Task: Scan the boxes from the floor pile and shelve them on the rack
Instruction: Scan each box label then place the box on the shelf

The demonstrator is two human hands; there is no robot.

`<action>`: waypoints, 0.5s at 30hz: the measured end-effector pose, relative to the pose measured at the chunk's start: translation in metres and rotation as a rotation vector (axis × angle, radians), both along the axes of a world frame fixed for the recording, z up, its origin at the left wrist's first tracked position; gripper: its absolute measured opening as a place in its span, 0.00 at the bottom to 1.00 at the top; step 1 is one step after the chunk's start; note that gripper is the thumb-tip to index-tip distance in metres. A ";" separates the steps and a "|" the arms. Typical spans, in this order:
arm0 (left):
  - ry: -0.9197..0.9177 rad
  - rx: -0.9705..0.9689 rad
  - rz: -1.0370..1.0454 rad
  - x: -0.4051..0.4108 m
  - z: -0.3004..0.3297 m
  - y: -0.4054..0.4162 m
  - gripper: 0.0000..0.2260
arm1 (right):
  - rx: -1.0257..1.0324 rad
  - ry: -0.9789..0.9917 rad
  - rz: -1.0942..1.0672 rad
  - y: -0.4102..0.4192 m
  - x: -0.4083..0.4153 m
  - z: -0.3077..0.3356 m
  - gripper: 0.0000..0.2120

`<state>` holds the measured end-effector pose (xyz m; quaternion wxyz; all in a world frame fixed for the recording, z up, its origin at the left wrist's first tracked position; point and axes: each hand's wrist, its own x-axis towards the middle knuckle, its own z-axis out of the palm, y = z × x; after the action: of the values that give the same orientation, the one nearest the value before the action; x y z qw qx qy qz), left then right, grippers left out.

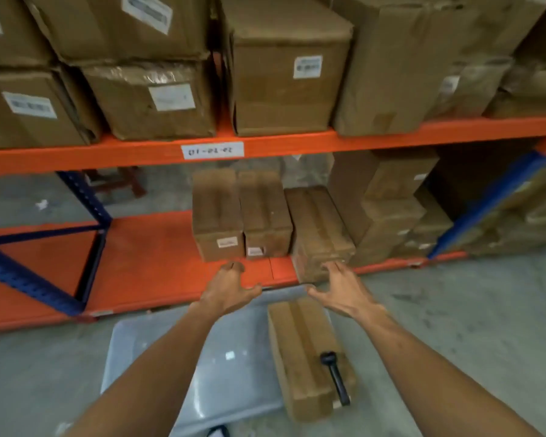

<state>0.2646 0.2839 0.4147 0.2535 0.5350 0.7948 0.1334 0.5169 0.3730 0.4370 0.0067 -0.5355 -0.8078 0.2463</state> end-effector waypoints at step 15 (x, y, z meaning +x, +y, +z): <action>-0.130 -0.334 -0.066 0.208 -0.259 -0.070 0.35 | -0.309 -0.113 -0.131 -0.069 0.199 -0.254 0.39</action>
<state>0.4722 0.2138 0.1558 0.3938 0.5014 0.7700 0.0255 0.7156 0.3044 0.1826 -0.1048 -0.5948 -0.7228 0.3359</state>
